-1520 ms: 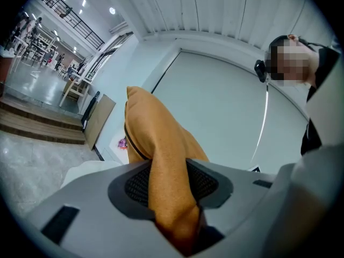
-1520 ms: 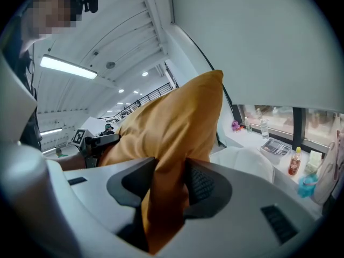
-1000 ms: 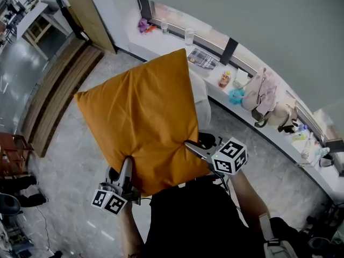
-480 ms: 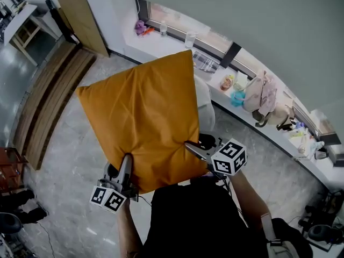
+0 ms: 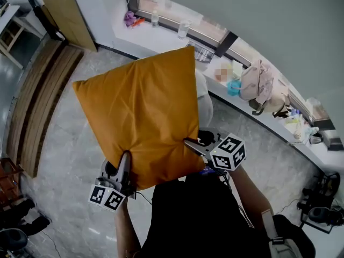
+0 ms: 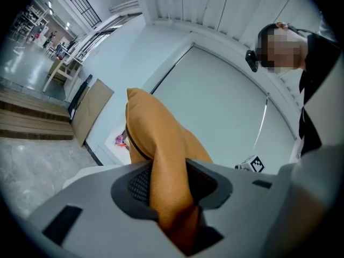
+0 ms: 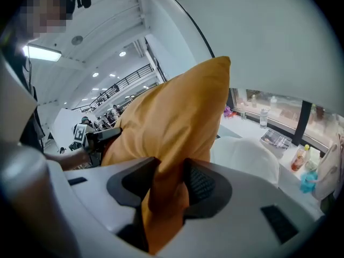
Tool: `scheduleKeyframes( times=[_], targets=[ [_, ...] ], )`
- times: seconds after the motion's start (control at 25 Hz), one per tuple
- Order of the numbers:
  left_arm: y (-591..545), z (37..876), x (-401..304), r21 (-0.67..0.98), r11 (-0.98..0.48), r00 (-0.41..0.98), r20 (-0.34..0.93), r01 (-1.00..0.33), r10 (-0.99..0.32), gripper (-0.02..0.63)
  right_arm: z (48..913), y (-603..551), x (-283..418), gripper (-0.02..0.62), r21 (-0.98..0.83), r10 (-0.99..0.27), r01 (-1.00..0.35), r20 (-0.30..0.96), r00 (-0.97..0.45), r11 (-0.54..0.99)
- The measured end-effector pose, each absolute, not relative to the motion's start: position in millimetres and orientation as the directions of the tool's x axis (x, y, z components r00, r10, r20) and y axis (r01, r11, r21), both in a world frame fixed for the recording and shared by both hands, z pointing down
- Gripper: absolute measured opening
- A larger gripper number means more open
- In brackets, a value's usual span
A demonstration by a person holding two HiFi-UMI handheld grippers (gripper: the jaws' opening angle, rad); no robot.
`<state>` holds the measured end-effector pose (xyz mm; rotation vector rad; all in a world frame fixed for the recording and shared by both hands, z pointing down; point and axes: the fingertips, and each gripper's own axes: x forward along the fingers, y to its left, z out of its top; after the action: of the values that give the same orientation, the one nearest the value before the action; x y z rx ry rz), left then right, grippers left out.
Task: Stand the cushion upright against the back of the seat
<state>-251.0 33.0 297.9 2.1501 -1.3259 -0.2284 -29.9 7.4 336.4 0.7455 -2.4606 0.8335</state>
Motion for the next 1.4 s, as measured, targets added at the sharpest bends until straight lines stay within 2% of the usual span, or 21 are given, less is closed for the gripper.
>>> scheduleKeyframes(
  times=[0.44,0.88,1.4],
  targets=[
    [7.2,311.1,-238.5,0.535,-0.339,0.507,0.202,-0.774,-0.838,0.160,364.2,-16.2,-20.6,0.183,-0.473,-0.258,-0.599,0.603,-0.755,0.647],
    [0.0,342.6,-205.9,0.519,-0.196,0.393,0.301,-0.832,-0.869,0.160,405.5,-44.1,5.2,0.178,-0.544,-0.071,-0.515,0.639,-0.766,0.662],
    [-23.1,422.3,-151.4,0.554,-0.112,0.385,0.407,-0.825,-0.828,0.160,482.3,-73.2,55.2,0.167,-0.547,-0.031,-0.512,0.662,-0.749,0.662]
  ],
)
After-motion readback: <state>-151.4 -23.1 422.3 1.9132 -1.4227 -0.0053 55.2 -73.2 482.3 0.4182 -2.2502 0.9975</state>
